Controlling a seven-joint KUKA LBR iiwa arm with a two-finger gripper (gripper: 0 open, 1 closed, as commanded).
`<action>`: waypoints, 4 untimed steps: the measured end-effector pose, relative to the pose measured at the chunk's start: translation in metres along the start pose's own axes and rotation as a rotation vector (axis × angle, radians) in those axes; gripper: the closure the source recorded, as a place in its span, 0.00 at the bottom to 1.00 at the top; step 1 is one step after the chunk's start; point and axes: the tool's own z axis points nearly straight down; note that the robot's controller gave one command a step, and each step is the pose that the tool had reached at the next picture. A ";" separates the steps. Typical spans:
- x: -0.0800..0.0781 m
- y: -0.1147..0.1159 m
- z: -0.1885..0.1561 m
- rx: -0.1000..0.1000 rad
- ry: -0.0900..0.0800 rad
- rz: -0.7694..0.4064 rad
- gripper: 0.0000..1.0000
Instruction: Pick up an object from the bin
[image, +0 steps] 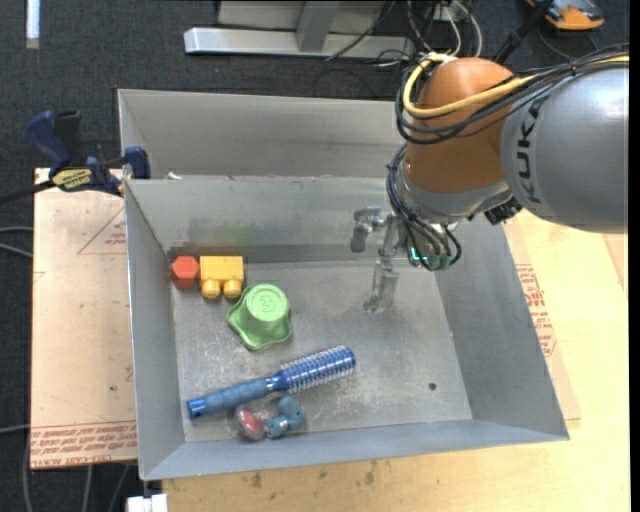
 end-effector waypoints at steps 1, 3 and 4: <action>0.047 0.029 0.131 0.000 -0.003 -0.474 0.00; 0.117 0.023 0.099 -0.002 -0.005 -0.096 0.00; 0.118 0.028 0.130 -0.001 -0.003 0.018 0.00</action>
Offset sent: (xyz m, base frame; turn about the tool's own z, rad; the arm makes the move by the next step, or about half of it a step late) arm -0.0466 0.0285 -0.1278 -0.4760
